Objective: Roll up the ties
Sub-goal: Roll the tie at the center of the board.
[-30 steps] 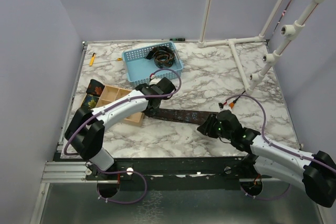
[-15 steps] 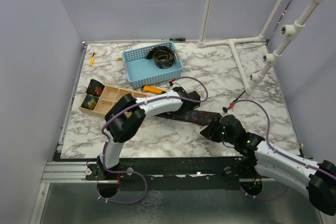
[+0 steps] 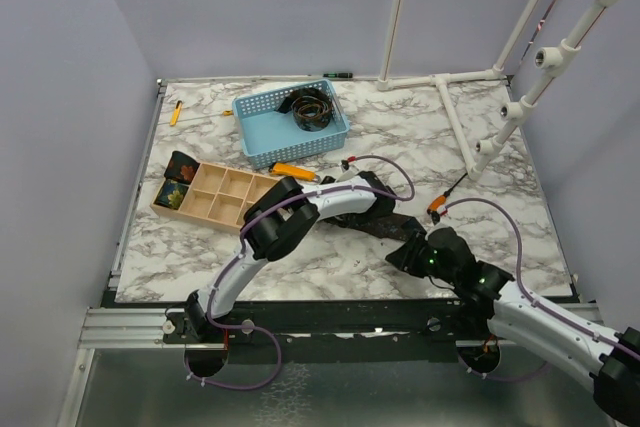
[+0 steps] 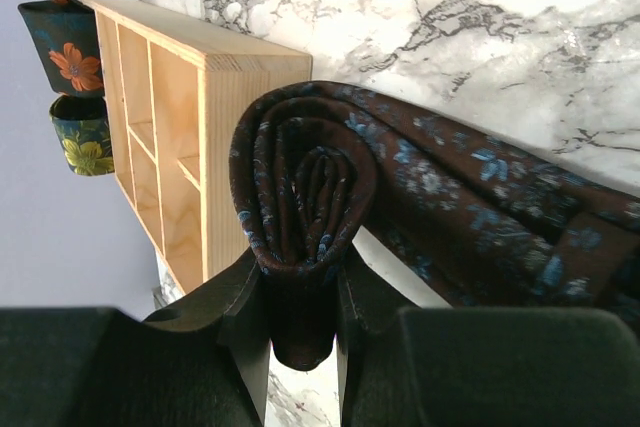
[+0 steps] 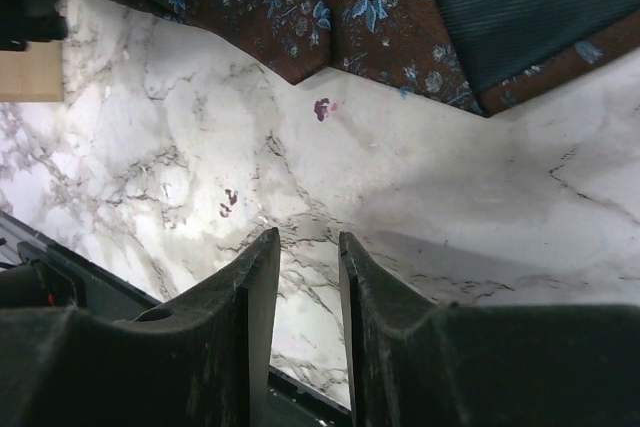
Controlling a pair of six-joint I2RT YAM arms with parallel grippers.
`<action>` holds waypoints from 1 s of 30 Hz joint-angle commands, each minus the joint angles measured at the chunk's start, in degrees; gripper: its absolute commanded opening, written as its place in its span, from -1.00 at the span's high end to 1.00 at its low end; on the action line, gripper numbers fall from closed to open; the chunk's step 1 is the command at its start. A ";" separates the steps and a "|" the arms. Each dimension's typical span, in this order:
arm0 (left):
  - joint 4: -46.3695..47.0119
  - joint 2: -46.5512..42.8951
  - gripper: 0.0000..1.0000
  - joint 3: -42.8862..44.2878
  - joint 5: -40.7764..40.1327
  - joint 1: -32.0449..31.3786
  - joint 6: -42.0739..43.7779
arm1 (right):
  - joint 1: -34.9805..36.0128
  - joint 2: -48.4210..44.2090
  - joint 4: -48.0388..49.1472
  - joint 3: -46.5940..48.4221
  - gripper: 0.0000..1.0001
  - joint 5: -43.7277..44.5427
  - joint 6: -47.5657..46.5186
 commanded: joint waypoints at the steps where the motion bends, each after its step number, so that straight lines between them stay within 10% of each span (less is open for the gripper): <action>1: -1.58 3.32 1.00 2.71 -2.03 -0.76 -0.79 | 0.03 -1.98 -1.93 -0.42 0.31 -0.13 0.05; 13: 3.06 6.23 -0.24 6.09 1.81 -2.39 5.11 | 0.04 -2.76 -3.94 0.66 0.30 -0.24 -0.47; 30: 10.33 -9.17 -0.91 -0.83 11.85 -3.59 10.57 | 0.02 -4.77 -4.84 0.75 0.19 -0.33 -0.31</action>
